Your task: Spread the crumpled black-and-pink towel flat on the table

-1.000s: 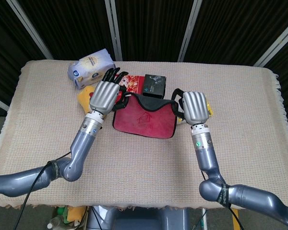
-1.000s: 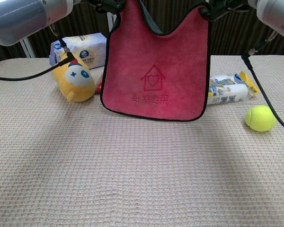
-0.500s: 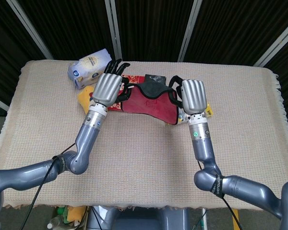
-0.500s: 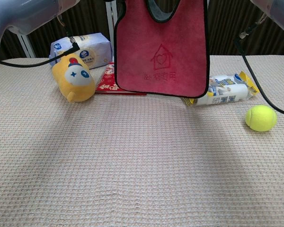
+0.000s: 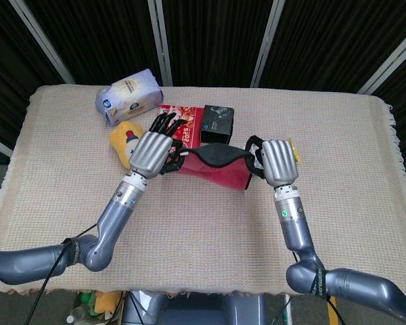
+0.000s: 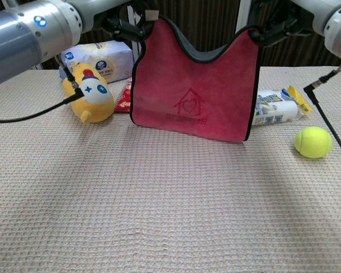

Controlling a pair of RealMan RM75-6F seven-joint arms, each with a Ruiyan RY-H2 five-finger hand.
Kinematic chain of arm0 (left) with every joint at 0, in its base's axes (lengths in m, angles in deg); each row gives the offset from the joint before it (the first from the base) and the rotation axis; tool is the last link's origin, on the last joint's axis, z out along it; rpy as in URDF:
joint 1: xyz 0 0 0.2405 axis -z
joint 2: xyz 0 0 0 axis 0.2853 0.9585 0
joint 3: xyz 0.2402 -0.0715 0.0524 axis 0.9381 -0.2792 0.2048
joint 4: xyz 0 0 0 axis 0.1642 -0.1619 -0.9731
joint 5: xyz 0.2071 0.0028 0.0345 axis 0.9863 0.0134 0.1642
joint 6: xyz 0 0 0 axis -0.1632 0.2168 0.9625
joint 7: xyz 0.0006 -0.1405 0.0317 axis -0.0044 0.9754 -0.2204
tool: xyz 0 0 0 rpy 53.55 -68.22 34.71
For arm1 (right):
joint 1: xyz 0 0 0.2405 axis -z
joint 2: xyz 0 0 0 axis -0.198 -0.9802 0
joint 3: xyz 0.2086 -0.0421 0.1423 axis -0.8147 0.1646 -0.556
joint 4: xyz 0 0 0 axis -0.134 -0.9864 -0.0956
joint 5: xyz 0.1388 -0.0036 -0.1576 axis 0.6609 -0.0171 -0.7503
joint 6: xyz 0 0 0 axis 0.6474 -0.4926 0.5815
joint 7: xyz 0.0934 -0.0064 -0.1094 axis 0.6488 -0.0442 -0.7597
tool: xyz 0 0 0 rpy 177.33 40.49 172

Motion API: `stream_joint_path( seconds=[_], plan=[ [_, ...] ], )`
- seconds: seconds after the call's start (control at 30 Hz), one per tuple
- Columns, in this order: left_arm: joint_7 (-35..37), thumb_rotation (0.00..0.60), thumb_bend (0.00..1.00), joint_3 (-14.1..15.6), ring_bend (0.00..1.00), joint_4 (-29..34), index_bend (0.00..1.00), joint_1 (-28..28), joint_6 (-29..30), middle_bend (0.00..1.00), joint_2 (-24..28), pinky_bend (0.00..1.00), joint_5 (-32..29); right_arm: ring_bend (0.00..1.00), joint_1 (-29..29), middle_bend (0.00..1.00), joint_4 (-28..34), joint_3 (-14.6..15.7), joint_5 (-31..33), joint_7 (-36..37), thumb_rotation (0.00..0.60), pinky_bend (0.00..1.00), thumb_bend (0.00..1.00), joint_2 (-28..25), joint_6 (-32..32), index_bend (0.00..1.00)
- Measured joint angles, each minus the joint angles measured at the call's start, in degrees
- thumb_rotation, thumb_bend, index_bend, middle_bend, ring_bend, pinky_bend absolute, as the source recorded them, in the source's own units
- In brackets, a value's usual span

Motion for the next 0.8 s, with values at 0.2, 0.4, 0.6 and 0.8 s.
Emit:
stream_joint_path(
  seconds=[0.2,0.4,0.6,0.8],
  plan=[
    [2.73,0.6,0.59,5.78,0.0,4.31,0.73,-4.93,2.79,0.13,0.98,0.0,4.22,1.0,4.23,1.0,3.48,6.54,-5.14,-0.42,0.6,0.94,0.64,-0.12,-3.17,0.66],
    [5.13,0.6,0.59,10.15,0.0,6.11,0.73,-8.51,4.63,0.13,1.62,0.0,8.08,1.0,7.7,1.0,5.24,11.24,-9.28,-1.45,0.6,0.94,0.64,0.54,-5.33,0.66],
    [7.07,0.6,0.6,12.05,0.0,8.59,0.73,-10.58,5.26,0.13,3.03,0.0,10.53,1.0,9.71,1.0,6.76,12.93,-10.97,-1.99,0.6,0.94,0.64,0.42,-5.77,0.66],
    [7.51,0.6,0.6,13.66,0.0,10.98,0.73,-12.39,5.83,0.13,4.23,0.0,12.94,1.0,11.56,1.0,7.71,14.5,-12.81,-1.54,0.6,0.94,0.64,0.25,-6.01,0.66]
  ],
)
